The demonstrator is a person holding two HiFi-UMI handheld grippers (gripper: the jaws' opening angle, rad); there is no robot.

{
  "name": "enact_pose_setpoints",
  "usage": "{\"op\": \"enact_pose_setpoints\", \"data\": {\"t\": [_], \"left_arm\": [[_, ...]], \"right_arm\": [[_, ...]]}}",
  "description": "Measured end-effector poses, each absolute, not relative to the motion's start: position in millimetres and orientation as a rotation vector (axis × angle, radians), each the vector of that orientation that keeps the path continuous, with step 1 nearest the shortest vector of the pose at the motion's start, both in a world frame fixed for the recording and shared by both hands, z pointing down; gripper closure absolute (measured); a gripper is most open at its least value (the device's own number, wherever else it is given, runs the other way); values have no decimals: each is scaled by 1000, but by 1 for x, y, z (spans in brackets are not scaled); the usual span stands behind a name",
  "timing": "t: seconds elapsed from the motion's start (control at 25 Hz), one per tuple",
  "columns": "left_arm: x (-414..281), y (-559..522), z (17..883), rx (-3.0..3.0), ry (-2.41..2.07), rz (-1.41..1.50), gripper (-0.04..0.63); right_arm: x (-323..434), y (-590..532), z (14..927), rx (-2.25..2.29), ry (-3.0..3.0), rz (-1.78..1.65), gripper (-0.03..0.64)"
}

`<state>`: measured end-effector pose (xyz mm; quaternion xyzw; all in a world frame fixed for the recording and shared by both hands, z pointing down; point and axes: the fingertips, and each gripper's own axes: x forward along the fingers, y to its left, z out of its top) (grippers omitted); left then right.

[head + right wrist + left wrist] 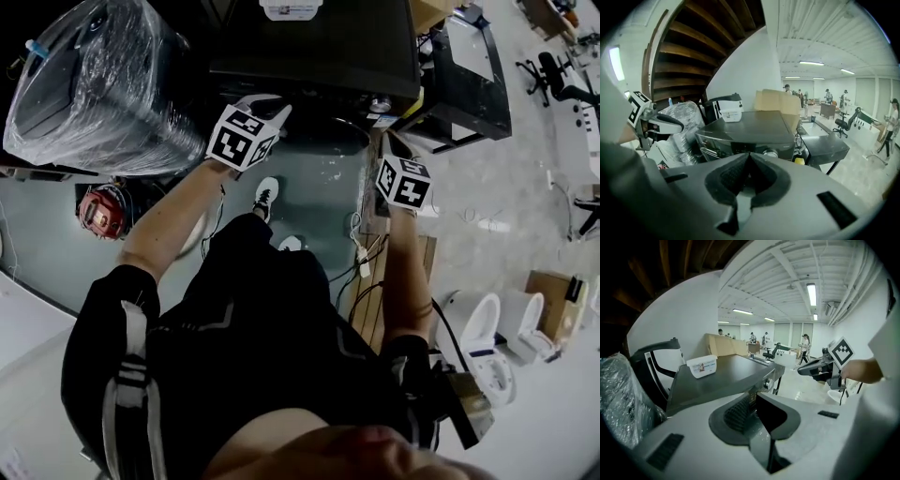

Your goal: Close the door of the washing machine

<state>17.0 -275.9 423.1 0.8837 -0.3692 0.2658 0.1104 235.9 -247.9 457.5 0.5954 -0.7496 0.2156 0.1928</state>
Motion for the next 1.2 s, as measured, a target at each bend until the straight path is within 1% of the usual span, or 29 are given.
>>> {"op": "enact_pose_setpoints", "data": {"t": [0.12,0.32,0.44,0.52,0.68,0.76,1.04,1.2], "left_arm": [[1,-264,400,2580,-1139,706,572],[-25,-246,350,2606,-1216,537,575],[-45,-239,331,2612,-1188,496,576],[-61,-239,316,2610,-1173,425,589],[-96,-236,295,2581,-1157,275,591],[-113,-235,287,2595,-1167,270,591],[-177,-240,254,2699,-1293,384,591],[-209,-245,229,2695,-1340,268,591]], "right_arm": [[224,-239,426,1661,-2160,547,612],[201,-224,382,1614,-2242,474,612],[183,-221,359,1577,-2274,473,612],[173,-224,339,1584,-2294,457,612],[151,-222,311,1626,-2306,400,612],[140,-223,298,1653,-2303,362,612],[94,-219,252,1749,-2302,273,612],[72,-213,227,1797,-2327,247,612]]}}
